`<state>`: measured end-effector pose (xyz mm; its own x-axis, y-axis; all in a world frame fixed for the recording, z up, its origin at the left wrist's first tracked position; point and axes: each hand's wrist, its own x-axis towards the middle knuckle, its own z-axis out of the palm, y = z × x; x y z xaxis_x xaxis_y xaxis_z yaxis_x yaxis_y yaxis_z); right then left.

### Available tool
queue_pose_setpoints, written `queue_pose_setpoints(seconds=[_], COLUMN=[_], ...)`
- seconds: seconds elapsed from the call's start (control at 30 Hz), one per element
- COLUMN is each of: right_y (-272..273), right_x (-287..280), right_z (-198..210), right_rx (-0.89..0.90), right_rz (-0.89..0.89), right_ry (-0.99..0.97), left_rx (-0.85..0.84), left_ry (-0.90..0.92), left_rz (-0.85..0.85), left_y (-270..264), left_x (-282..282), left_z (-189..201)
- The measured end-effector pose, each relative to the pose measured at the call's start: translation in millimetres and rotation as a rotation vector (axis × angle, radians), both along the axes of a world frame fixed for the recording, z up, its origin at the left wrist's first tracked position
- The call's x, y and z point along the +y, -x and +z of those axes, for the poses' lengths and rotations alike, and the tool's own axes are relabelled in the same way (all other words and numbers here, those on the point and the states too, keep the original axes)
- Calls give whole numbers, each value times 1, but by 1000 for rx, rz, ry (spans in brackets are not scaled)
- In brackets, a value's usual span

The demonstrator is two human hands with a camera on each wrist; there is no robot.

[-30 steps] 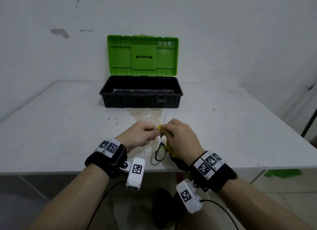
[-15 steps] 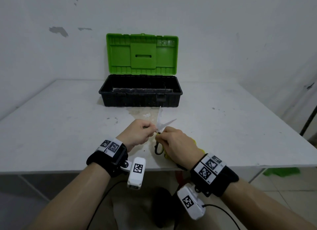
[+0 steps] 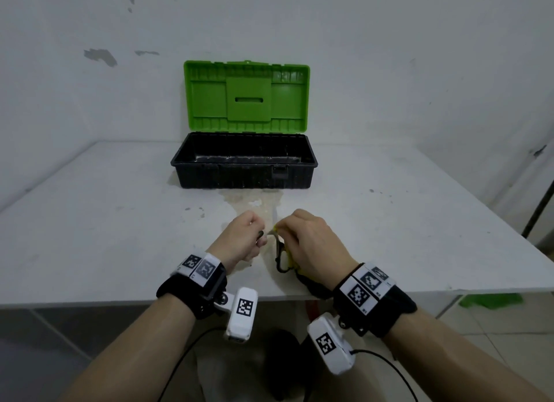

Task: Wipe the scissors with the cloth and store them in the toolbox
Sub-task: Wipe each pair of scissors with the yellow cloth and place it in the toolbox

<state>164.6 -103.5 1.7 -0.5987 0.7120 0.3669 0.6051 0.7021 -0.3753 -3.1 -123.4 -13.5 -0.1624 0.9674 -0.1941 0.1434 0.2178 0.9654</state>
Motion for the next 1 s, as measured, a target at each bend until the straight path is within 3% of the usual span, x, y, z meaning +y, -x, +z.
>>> queue_pose_setpoints(seconds=[0.17, 0.4, 0.6, 0.73, 1.0], right_y=[12, 9, 19, 17, 0], right_x=[-7, 13, -5, -11, 18], right_z=[-10, -6, -12, -11, -5], right_rx=[-163, -45, -93, -34, 8], right_rz=[24, -149, -32, 74, -227], right_ry=[-15, -16, -47, -73, 16], left_rx=[97, 48, 18, -5, 22], left_ry=[-51, -58, -79, -80, -89], left_rz=[36, 105, 30, 37, 62], left_y=[-7, -3, -8, -5, -1], left_x=[1, 2, 2, 0, 1], left_z=[-1, -2, 1, 0, -1])
